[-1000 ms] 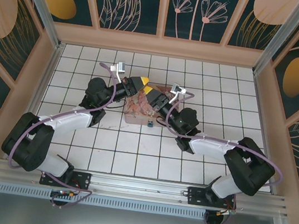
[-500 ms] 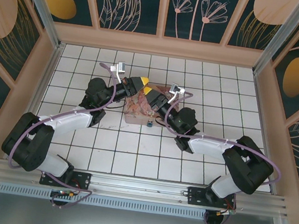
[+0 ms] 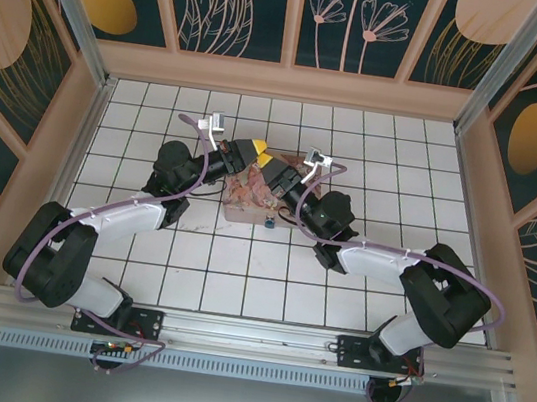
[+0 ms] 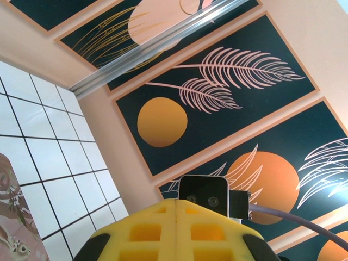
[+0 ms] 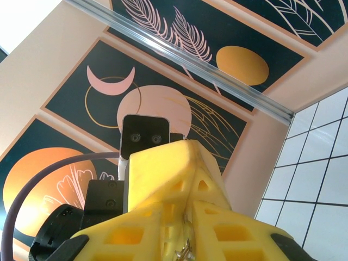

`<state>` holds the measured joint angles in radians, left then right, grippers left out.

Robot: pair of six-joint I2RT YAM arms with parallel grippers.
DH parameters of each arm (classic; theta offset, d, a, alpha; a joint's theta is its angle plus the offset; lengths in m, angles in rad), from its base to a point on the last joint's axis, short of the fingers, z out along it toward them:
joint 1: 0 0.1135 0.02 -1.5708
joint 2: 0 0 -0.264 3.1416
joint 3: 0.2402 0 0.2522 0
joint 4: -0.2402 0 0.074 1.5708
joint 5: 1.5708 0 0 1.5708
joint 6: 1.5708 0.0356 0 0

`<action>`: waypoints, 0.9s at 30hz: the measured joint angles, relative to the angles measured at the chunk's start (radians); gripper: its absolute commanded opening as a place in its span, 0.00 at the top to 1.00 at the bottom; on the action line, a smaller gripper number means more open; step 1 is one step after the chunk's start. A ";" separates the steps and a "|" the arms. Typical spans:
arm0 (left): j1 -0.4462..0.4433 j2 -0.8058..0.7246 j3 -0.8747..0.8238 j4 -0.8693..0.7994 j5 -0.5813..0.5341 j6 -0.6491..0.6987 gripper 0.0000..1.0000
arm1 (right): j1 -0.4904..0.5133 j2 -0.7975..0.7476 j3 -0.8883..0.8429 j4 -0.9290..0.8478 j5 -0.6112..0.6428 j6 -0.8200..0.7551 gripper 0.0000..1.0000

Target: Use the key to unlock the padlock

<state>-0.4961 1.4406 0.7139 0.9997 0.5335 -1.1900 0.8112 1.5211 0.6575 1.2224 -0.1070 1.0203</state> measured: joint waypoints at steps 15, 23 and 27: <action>0.000 0.000 -0.002 -0.001 0.000 0.000 1.00 | 0.002 0.003 -0.018 0.003 0.000 0.008 0.76; 0.000 0.000 -0.002 -0.001 0.000 0.000 1.00 | 0.008 0.003 -0.021 0.005 0.000 0.008 0.76; 0.000 0.000 -0.002 -0.001 0.000 0.000 1.00 | 0.009 0.003 -0.023 0.005 0.000 0.008 0.80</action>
<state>-0.4961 1.4406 0.7124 0.9989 0.5335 -1.1900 0.8200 1.5242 0.6350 1.2270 -0.1066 1.0283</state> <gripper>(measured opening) 0.061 0.224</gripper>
